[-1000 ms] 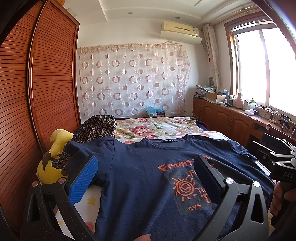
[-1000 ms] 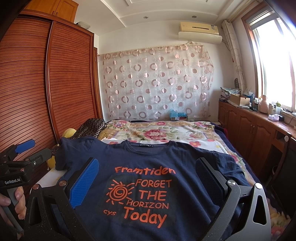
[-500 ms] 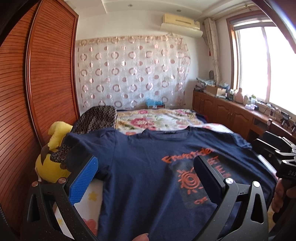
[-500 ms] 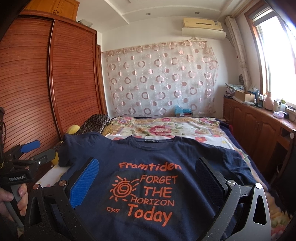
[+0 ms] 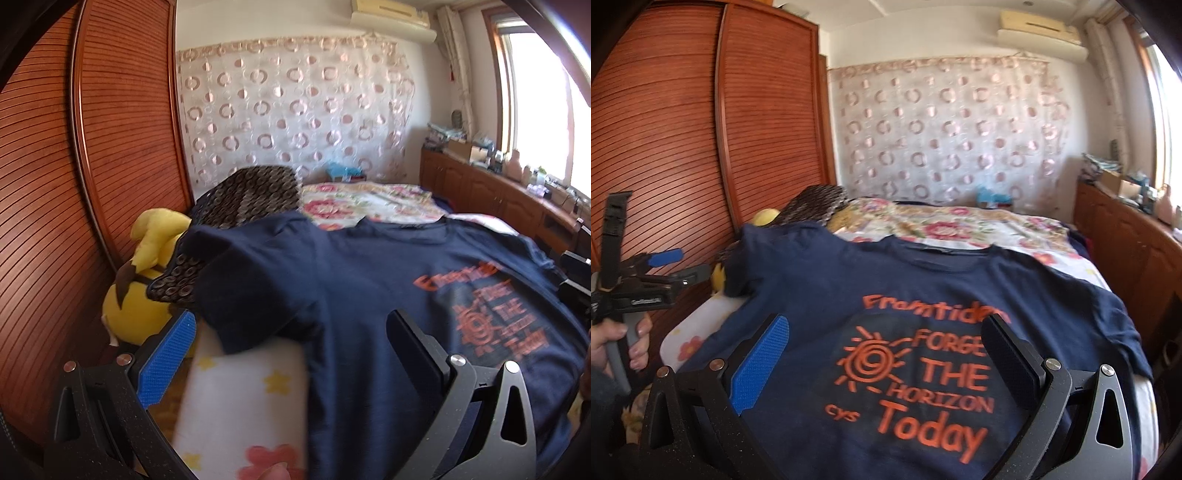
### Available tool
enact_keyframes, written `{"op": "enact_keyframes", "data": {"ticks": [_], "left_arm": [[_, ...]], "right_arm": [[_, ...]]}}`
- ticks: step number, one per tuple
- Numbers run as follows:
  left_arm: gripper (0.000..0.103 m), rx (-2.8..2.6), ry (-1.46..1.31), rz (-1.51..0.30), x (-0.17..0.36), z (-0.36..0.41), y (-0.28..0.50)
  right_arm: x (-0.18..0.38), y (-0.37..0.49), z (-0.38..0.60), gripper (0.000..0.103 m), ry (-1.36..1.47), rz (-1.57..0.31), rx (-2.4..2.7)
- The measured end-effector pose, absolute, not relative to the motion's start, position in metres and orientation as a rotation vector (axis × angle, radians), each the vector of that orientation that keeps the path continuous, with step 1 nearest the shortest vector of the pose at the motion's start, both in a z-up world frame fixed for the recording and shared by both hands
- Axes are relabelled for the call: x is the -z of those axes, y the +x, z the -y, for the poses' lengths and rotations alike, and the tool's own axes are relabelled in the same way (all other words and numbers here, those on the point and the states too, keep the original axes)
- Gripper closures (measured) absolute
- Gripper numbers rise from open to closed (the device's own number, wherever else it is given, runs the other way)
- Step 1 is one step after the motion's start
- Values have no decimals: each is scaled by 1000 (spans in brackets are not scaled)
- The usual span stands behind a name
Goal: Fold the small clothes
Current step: 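Grasp the shirt side with the left tool, fold it inward, release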
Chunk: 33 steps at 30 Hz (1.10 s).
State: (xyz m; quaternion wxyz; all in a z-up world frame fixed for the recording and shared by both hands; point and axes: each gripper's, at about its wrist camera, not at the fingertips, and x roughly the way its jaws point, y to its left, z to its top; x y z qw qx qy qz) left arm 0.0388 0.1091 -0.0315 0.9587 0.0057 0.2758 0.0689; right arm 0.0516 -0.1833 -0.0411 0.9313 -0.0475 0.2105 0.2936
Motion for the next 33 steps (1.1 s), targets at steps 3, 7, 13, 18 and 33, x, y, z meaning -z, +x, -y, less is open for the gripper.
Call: {"op": "enact_keyframes", "data": {"ticks": [3,7,13,18,33], "left_arm": [[0,-142,12,-597,40,-122,41],[0,-141,-2,-646,52,-141,46],[5,-125,-14,-729,71,-159,59],[13,-76,-131,-755,77,-178,73],[58,-12,-255,-878,104,-200,108]], "right_arm": [[39,57,181,0,-125,-436,-625],[40,66,180,0,-143,-457,-655],[48,71,173,0,-191,-504,-694],[42,77,168,0,-236,-519,-709],[45,76,153,0,-289,-519,-764]]}}
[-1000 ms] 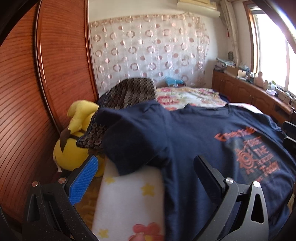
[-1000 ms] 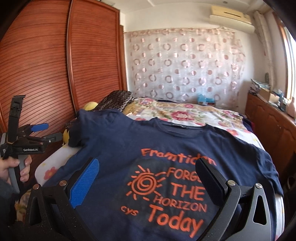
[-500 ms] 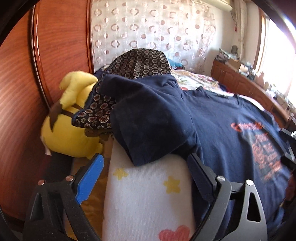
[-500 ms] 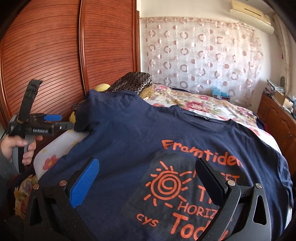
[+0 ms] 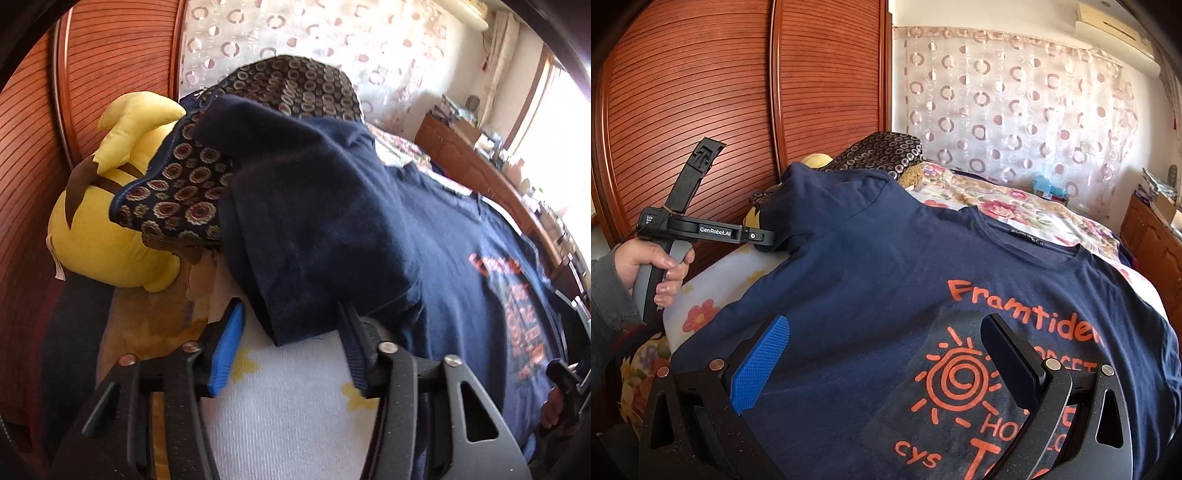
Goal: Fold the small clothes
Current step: 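Grasp the shirt side with the left tool, fold it inward, release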
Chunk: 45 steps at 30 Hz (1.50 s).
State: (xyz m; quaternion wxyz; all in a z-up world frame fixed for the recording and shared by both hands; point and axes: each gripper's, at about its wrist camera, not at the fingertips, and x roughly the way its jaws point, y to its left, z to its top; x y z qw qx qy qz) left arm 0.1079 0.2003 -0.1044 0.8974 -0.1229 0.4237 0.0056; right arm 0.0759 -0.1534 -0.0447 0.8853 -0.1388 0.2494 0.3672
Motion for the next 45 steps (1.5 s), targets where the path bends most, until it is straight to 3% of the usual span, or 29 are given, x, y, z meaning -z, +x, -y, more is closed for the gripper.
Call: {"op": "enact_keyframes", "data": {"ticks": [3,7,12,25,34,35,37,42,45], "left_arm": [[70,-28,-232,-869,106,-202,108],[96,5,-216,-870,106,-200,108],[100,-8,-194,-802,87,-199,99],[100,118,-102,-624,-5,-143,102],[100,263,-44,-680,2,-71,107],[97,269,-46,-681,4,-70,102],[82,284,-54,-669,4,-70,91],[66,247,-55,-630,2,-81,70],[65,192,-67,-610,5,-97,54]], "right_arm": [[44,79,150,0,-290,-525,-765],[43,80,149,0,-281,-524,-759],[42,80,157,0,-246,-528,-751],[41,77,173,0,-188,-506,-687],[44,71,178,0,-147,-513,-640],[45,71,178,0,-143,-516,-637],[46,70,175,0,-139,-521,-630],[49,66,163,1,-131,-528,-633],[49,65,152,3,-153,-526,-657]]}}
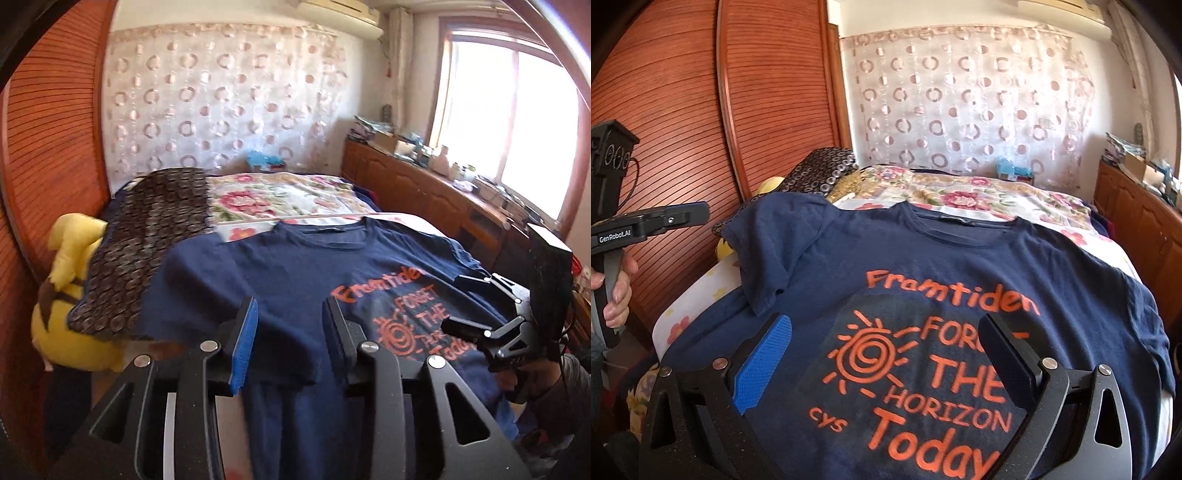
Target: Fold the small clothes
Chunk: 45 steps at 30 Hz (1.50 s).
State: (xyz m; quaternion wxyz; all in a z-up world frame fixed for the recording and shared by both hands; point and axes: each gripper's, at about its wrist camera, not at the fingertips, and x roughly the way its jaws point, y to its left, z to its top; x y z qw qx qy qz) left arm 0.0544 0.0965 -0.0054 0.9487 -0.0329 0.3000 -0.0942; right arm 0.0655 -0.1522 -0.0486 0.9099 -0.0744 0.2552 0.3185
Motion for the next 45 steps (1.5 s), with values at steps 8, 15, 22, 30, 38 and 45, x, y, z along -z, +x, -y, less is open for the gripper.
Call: {"op": "enact_keyframes", "data": {"ticks": [8,15,22,30,38,45], "left_arm": [[59,58,-148,-585,27,-152,22],[39,-16,-155,-551,27,-173,2],[36,-39,-170,-528,24,-187,-9],[34,-45,-167,-543,32,-189,-10],[33,-17,-158,-553,34,-178,-6],[32,6,-150,-557,36,-169,-4]], "right_arm": [[42,81,95,28,-239,-532,-793],[39,94,17,34,-307,-531,-950],[71,102,-55,40,-463,-599,-1049],[106,116,-96,86,-616,-622,-921],[66,124,-79,99,-464,-514,-932],[51,168,-19,99,-338,-515,-794]]}}
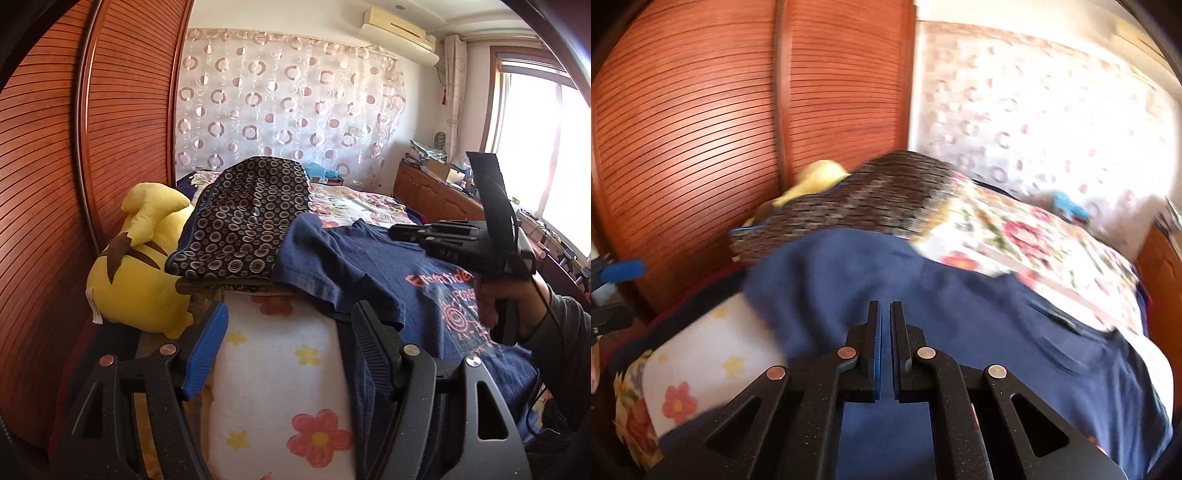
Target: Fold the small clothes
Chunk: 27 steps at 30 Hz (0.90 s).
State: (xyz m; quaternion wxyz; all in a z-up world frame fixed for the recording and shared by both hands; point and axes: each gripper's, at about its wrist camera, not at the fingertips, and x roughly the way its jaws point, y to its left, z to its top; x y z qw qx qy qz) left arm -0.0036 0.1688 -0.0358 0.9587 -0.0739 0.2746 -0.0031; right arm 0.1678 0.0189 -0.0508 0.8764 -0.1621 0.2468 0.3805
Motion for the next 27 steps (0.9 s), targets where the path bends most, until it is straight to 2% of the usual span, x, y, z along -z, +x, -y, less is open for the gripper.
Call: {"op": "enact_keyframes", "data": {"ticks": [7,8,10,16,18,24,26,27], "left_arm": [[32,16,-146,-572,39,-160,10],[32,17,-146,-570,39,-158,10],[32,16,-145,-567,38,-157,9],[31,10,-147,-565,38,-160,3],[31,6,-153,-568,39,-163,2],[31,3,-158,-574,44,-165,-2],[31,5,-162,-573,45,-165,-2],[31,7,-163,-573,45,-164,-3]], "right_arm": [[48,150,10,98,-293,-537,-825],[50,150,6,96,-293,-536,-857],[54,140,-5,83,-310,-538,-909],[83,121,-56,64,-410,-594,-1089],[96,123,-74,63,-453,-629,-1090],[126,139,-111,62,-558,-700,-1004],[127,139,-119,72,-579,-699,-979],[126,138,-121,83,-606,-682,-957]]}}
